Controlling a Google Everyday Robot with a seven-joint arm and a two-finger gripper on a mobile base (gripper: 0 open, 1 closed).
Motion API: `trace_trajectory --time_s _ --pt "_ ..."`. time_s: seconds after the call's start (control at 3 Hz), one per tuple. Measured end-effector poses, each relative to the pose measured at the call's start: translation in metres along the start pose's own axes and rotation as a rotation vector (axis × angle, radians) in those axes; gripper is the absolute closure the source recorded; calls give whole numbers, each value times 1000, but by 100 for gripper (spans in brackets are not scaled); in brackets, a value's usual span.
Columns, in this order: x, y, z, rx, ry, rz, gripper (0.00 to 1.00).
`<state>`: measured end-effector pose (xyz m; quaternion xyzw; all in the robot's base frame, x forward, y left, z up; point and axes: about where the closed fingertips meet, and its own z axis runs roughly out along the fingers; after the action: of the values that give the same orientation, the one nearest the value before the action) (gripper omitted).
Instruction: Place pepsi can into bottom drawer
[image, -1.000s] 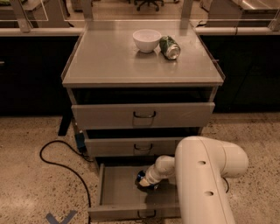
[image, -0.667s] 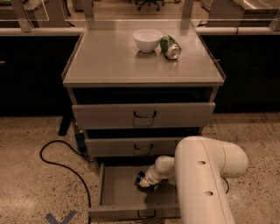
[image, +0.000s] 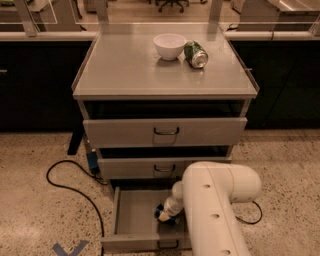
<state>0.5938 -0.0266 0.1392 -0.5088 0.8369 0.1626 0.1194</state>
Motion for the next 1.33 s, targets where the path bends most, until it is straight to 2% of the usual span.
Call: trace_trajectory --time_s 0.33,0.67,1.33 --pt "1 -3 7 -9 4 5 100" --pt "2 -2 7 -10 5 4 82" --pt "2 -2 7 -10 5 4 35"
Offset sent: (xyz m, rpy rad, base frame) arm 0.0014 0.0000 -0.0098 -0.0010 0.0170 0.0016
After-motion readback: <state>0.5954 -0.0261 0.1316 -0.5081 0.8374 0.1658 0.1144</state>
